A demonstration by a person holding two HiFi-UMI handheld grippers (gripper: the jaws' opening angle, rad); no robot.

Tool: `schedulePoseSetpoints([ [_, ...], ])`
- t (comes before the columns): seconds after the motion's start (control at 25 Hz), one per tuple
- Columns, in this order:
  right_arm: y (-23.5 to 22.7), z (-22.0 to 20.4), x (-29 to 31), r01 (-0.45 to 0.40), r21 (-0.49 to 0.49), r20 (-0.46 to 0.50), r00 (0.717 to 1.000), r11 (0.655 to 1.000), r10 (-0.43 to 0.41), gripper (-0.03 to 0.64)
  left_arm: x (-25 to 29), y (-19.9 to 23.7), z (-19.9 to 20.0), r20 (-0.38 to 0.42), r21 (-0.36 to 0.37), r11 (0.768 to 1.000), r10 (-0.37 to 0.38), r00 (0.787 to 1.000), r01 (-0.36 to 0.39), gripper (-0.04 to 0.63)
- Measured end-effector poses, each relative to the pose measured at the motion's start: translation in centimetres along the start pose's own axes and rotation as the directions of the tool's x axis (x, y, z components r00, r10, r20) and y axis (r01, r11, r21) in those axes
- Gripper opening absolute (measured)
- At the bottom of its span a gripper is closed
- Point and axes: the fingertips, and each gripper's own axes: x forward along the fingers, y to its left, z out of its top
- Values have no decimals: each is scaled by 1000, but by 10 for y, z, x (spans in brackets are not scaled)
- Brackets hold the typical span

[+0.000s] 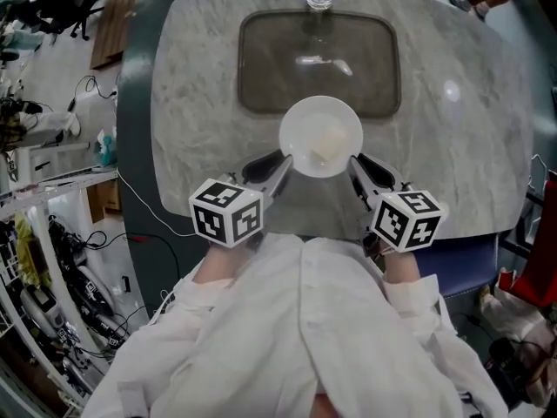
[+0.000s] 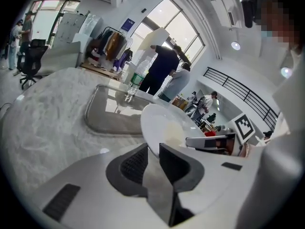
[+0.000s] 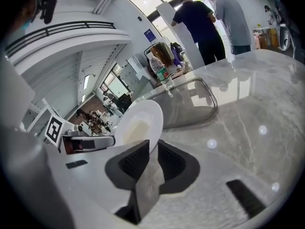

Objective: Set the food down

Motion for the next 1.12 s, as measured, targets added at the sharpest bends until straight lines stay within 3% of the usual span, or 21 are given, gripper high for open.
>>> schedulePoseSetpoints([
  [0.4, -14, 49, 49, 33, 14, 19, 999, 999, -34, 49, 36, 42, 54, -17, 24, 999, -33, 999, 34, 71],
  [1.12, -52, 90, 107, 62, 13, 18, 998, 998, -63, 49, 92, 84, 100, -22, 57, 997, -48, 999, 49, 71],
])
